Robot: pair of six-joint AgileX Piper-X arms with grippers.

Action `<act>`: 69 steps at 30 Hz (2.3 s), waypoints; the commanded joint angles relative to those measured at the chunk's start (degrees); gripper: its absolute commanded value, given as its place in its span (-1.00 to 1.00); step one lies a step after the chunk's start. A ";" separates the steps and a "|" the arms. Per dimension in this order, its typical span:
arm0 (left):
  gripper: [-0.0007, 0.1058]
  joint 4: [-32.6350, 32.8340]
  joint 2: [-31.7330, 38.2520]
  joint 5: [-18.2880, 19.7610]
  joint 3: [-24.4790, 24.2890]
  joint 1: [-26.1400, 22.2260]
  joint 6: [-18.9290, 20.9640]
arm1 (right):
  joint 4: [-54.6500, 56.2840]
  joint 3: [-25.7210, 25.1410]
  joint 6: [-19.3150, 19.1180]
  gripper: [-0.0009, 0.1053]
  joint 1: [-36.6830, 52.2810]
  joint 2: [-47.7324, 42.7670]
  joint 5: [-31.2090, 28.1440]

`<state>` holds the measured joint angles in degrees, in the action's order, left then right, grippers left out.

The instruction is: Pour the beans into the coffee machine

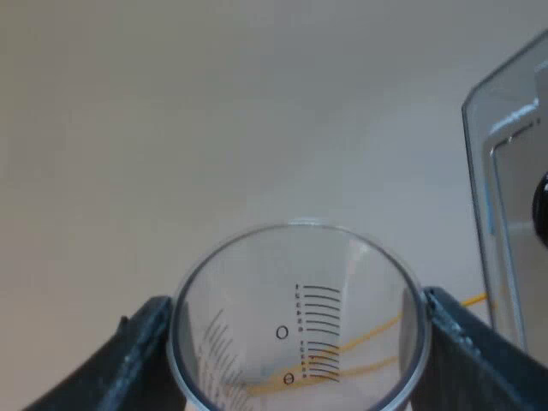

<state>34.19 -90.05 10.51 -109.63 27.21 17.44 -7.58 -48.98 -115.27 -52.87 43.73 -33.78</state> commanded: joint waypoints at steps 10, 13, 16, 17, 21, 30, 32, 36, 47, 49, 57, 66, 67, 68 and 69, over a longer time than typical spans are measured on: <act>-0.98 -1.01 -2.46 0.43 -0.57 0.60 -16.77 | -0.26 -0.63 -0.51 0.48 0.22 -0.29 0.57; -0.98 -1.01 -2.57 0.43 -0.57 0.92 -21.06 | -0.26 -0.63 -0.51 0.48 0.22 -0.29 0.57; -0.98 -1.01 -2.57 0.43 -0.57 1.08 -23.99 | -0.26 -0.63 -0.51 0.48 0.22 -0.29 0.57; -0.98 -1.01 -2.57 0.43 -0.57 1.08 -24.34 | -0.26 -0.63 -0.51 0.48 0.22 -0.29 0.57; -0.98 -1.01 -2.57 0.43 -0.57 1.08 -27.09 | -0.26 -0.63 -0.51 0.48 0.22 -0.29 0.57; -0.98 -1.01 -2.57 2.15 -0.57 1.08 -34.72 | -0.26 -0.63 -0.51 0.48 0.22 -0.29 0.57; -0.98 -1.01 -2.57 2.15 -0.57 1.08 -35.87 | -0.26 -0.63 -0.51 0.48 0.22 -0.29 0.57; -0.98 -1.01 -2.57 2.15 -0.57 1.08 -35.91 | -0.26 -0.63 -0.51 0.48 0.22 -0.29 0.57; -0.98 -1.01 -2.57 2.15 -0.57 1.08 -36.19 | -0.26 -0.63 -0.51 0.48 0.22 -0.29 0.57; -0.98 -1.01 -2.57 2.15 -0.57 1.08 -36.19 | -0.26 -0.63 -0.51 0.48 0.22 -0.29 0.57; -0.98 -1.01 -2.57 2.15 -0.57 1.08 -38.99 | -0.26 -0.63 -0.51 0.48 0.22 -0.29 0.57; -0.98 -1.01 -2.41 1.21 -0.57 1.08 -22.02 | -0.15 -0.63 -0.51 0.48 0.22 -0.29 0.57; -0.98 -1.01 -2.22 0.39 -0.57 1.08 -14.99 | -0.15 -0.63 -0.51 0.48 0.22 -0.29 0.57; -0.98 -1.01 -2.13 -0.07 -0.57 1.08 -12.42 | -0.15 -0.63 -0.51 0.48 0.22 -0.29 0.57; -0.98 -1.01 -1.80 -1.13 -0.57 1.08 -4.48 | -0.03 -0.63 -0.51 0.48 0.22 -0.29 0.57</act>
<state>34.14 -92.86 10.06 -109.63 28.07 -1.08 -7.58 -48.98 -115.27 -52.87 43.73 -33.78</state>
